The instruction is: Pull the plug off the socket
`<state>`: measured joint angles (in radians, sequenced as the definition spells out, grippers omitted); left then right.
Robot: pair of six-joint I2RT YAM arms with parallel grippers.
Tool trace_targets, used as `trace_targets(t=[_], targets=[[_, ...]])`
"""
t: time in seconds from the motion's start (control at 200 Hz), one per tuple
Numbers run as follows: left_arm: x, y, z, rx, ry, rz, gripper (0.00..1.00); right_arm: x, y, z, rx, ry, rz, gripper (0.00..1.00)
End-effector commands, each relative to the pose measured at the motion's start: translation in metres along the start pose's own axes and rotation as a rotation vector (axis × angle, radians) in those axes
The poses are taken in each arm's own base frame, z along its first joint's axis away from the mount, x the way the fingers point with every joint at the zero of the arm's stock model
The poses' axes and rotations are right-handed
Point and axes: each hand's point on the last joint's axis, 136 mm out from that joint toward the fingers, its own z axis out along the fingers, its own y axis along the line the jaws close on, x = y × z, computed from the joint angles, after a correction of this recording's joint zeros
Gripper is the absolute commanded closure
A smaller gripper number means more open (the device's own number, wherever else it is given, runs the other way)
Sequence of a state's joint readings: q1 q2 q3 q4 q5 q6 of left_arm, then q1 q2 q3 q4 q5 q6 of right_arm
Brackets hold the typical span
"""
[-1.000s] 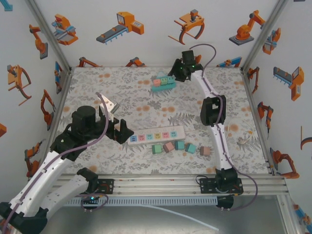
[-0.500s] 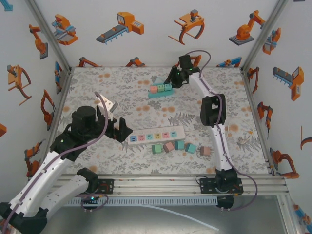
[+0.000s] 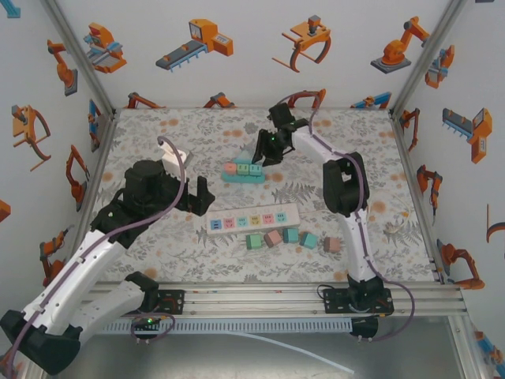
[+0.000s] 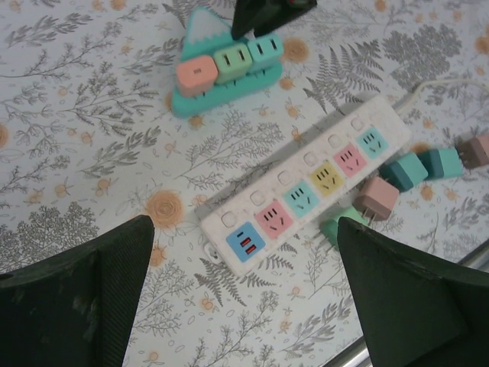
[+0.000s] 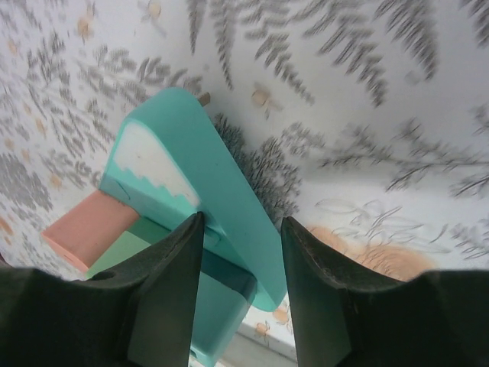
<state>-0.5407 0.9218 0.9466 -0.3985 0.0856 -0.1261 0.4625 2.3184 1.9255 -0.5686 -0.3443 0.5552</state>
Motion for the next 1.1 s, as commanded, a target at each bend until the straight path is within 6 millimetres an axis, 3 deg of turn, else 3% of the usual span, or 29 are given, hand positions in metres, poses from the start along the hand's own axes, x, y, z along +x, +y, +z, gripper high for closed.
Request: trace_targets(t=[0.0, 0.195, 0.421, 0.521, 0.681, 0.876, 0.971, 1.096], targets=[[-0.03, 0.009, 0.009, -0.017, -0.045, -0.106, 0.03, 0.03, -0.018, 0.007, 0.075, 0.069, -0.036, 0.56], [-0.038, 0.03, 0.055, -0.025, 0.094, -0.332, 0.03, 0.008, 0.011, -0.031, 0.025, -0.018, -0.105, 0.53], [-0.042, 0.037, 0.121, -0.014, 0.193, -0.391, 0.03, -0.008, 0.05, -0.11, -0.063, -0.228, -0.253, 0.51], [-0.032, 0.04, 0.149, -0.012, 0.241, -0.383, 0.03, -0.004, 0.06, -0.143, -0.085, -0.318, -0.385, 0.51], [-0.007, 0.055, 0.191, -0.066, 0.321, -0.316, 0.03, 0.017, 0.074, -0.174, -0.14, -0.468, -0.695, 0.51], [0.01, 0.061, 0.238, -0.068, 0.405, -0.26, 0.03, 0.061, 0.089, -0.181, -0.217, -0.591, -1.176, 0.5], [0.022, 0.061, 0.261, -0.043, 0.439, -0.256, 0.03, 0.085, 0.093, -0.168, -0.266, -0.561, -1.38, 0.5], [0.036, 0.051, 0.279, 0.039, 0.475, -0.257, 0.0, 0.1, 0.096, -0.146, -0.304, -0.493, -1.461, 0.49]])
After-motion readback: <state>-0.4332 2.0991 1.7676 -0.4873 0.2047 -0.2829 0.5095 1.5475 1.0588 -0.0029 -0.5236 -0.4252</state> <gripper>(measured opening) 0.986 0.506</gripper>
